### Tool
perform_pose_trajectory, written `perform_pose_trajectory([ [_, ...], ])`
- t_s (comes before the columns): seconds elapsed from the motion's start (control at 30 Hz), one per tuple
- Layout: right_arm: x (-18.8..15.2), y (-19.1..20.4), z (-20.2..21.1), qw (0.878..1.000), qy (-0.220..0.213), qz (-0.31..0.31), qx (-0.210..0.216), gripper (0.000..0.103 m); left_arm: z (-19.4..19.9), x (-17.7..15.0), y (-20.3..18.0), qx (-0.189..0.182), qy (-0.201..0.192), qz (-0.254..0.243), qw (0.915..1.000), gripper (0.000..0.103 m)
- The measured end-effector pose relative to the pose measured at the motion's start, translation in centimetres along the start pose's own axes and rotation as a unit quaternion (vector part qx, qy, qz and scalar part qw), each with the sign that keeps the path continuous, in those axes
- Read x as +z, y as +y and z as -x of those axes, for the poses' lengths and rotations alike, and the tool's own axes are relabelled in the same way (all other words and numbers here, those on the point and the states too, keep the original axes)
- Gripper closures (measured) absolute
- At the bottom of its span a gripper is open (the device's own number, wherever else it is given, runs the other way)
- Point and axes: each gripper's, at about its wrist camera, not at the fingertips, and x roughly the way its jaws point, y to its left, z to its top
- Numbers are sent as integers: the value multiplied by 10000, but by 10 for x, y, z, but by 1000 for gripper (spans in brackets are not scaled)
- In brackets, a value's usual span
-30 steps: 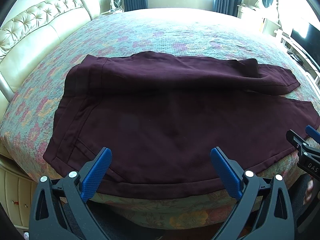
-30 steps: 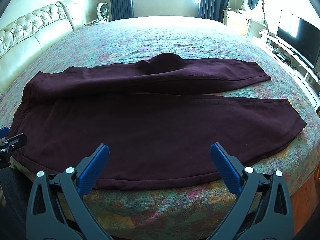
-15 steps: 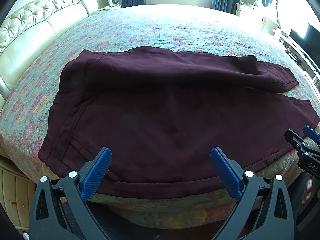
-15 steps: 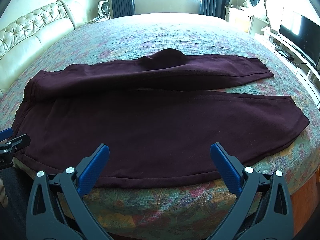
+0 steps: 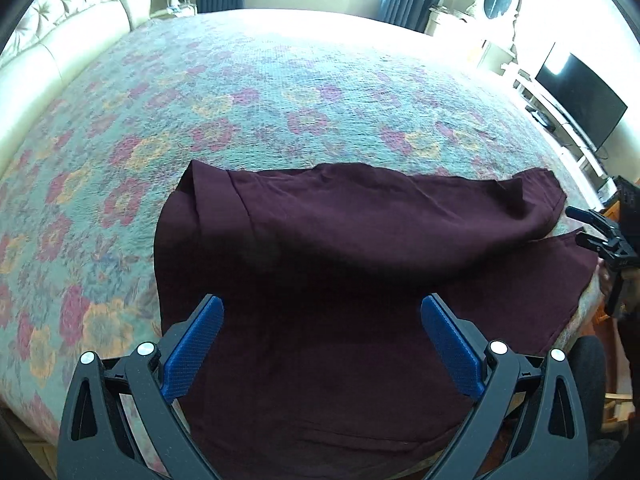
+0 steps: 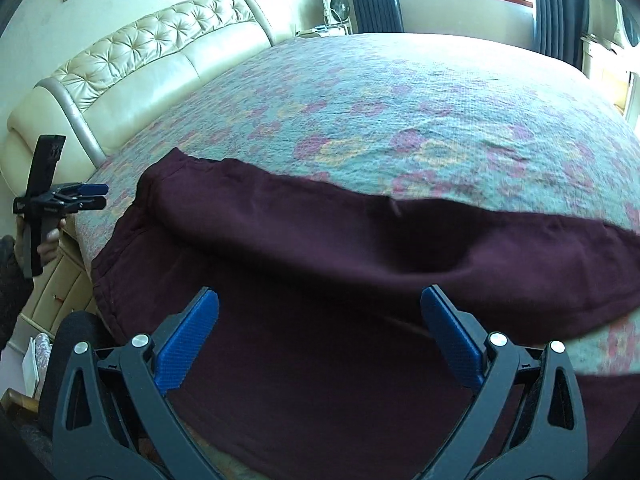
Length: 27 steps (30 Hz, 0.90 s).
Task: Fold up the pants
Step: 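Grasp the trouser leg hem with the right gripper and lift it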
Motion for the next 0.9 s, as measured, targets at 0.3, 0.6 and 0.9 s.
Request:
perform_pose_trajectory([
  [0.3,70,-52,-90,9955,829,146,446,2,-73,63,118,-480,660,814,9933,4],
  [0.6,84,-64,-148,9794,1762,308,935,2,-131,82,107,-1112,1380,520,9828,5],
  [0.9,77,-53,-161,9625,2438,733,938,91,-128,97,117,-890,1128,694,9872,82],
])
